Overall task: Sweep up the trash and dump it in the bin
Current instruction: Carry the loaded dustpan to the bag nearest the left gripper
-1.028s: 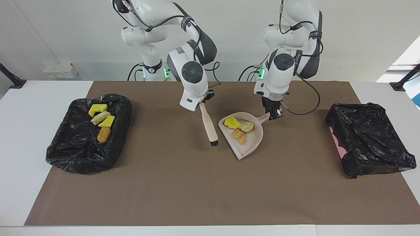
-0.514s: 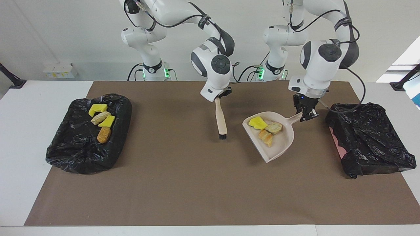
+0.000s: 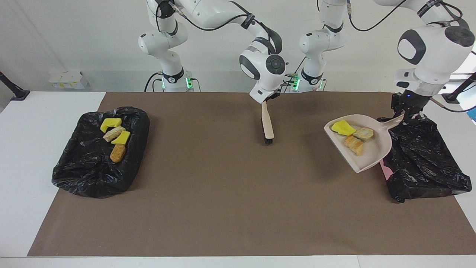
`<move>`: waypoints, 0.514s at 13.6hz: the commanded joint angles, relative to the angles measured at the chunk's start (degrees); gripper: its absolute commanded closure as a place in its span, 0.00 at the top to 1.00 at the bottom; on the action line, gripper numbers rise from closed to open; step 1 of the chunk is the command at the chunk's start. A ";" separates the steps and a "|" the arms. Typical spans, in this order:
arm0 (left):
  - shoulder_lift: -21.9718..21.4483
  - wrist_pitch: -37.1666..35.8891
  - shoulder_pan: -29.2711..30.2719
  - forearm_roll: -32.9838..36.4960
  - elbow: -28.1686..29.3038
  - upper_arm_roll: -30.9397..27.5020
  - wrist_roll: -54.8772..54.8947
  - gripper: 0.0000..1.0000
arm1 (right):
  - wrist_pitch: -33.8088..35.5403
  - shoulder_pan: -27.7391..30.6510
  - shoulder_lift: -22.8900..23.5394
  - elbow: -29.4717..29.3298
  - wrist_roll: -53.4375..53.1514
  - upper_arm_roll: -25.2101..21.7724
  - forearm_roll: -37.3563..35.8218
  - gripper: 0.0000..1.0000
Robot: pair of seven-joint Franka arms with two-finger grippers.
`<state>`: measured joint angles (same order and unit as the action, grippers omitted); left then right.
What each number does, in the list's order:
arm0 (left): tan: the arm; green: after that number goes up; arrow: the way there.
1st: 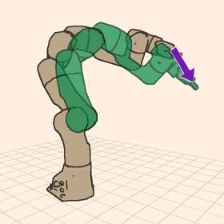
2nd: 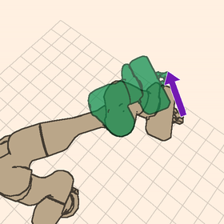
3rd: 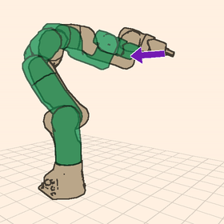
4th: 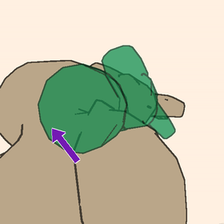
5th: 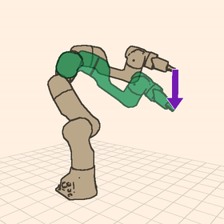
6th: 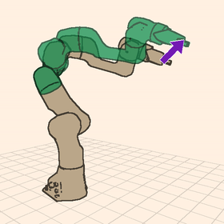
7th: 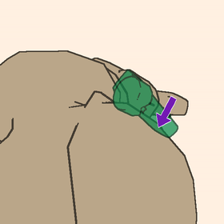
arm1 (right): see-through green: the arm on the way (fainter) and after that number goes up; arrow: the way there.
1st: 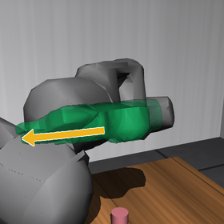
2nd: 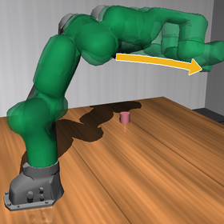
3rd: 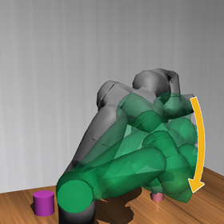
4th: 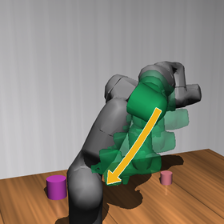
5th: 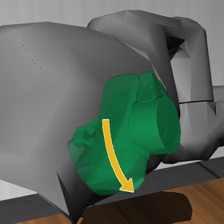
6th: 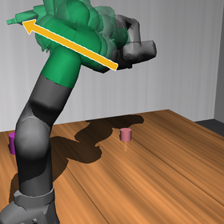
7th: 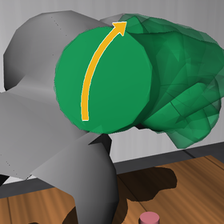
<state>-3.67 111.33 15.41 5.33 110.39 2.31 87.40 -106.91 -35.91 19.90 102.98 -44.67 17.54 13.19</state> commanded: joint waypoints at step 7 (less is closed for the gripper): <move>5.94 3.88 15.78 2.55 -10.28 0.33 7.43 0.00 | -2.79 0.22 -0.65 2.14 -1.73 -0.05 1.40 1.00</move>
<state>-0.89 112.85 29.05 5.33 102.95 1.97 93.79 -110.57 -36.61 20.15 105.46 -45.61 17.28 13.20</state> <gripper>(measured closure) 0.683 0.445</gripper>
